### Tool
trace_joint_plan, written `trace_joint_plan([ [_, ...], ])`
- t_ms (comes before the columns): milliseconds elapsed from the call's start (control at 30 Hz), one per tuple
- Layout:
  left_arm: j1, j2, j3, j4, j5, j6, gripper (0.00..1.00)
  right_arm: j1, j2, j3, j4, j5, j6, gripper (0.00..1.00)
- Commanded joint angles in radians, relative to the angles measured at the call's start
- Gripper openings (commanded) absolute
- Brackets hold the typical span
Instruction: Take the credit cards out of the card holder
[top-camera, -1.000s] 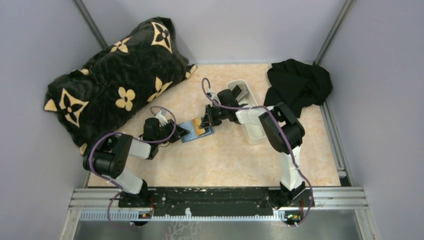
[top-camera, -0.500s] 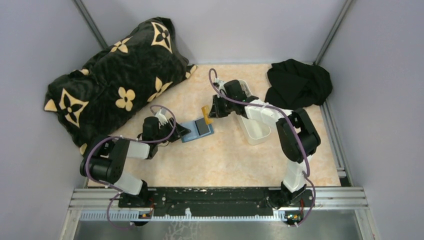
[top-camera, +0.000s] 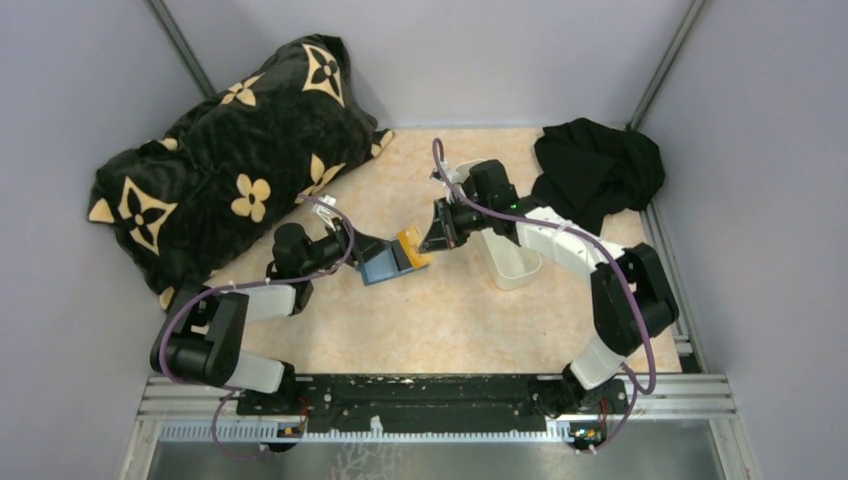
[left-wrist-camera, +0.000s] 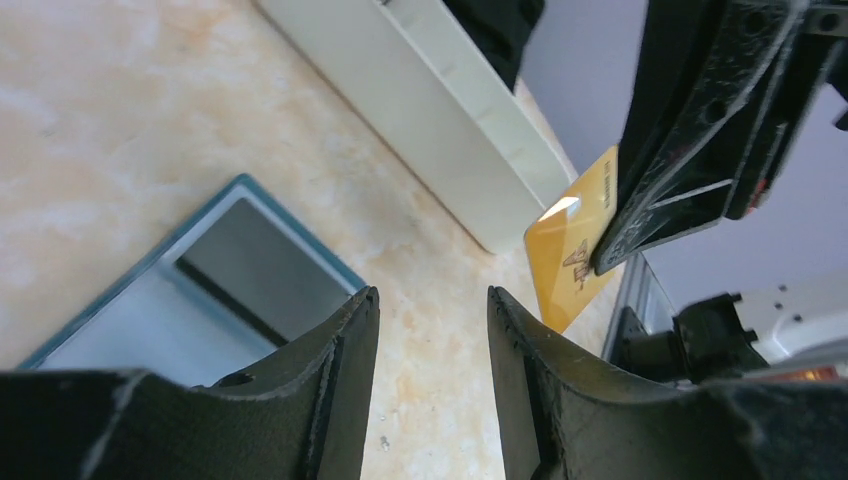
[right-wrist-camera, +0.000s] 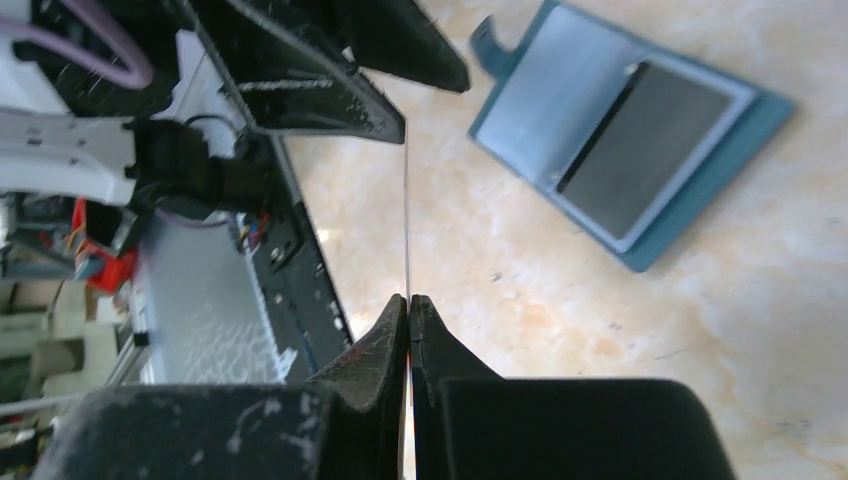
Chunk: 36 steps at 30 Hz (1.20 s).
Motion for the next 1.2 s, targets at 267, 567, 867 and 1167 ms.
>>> trace_joint_plan([
  [267,-0.061,0.079,-0.030,0.517,0.296,-0.142,0.48,0.054,-0.085,-0.074,0.058,-0.096,-0.001,0.00],
  [567,-0.060,0.138,-0.183,0.879,0.083,-0.332,0.55,0.044,-0.113,-0.140,0.323,0.015,0.168,0.00],
  [867,-0.120,0.159,-0.163,0.880,-0.043,-0.325,0.49,0.052,-0.093,-0.145,0.519,0.000,0.293,0.00],
  [1167,-0.123,0.139,-0.124,0.881,-0.026,-0.350,0.40,0.061,-0.081,-0.153,0.541,-0.031,0.311,0.00],
])
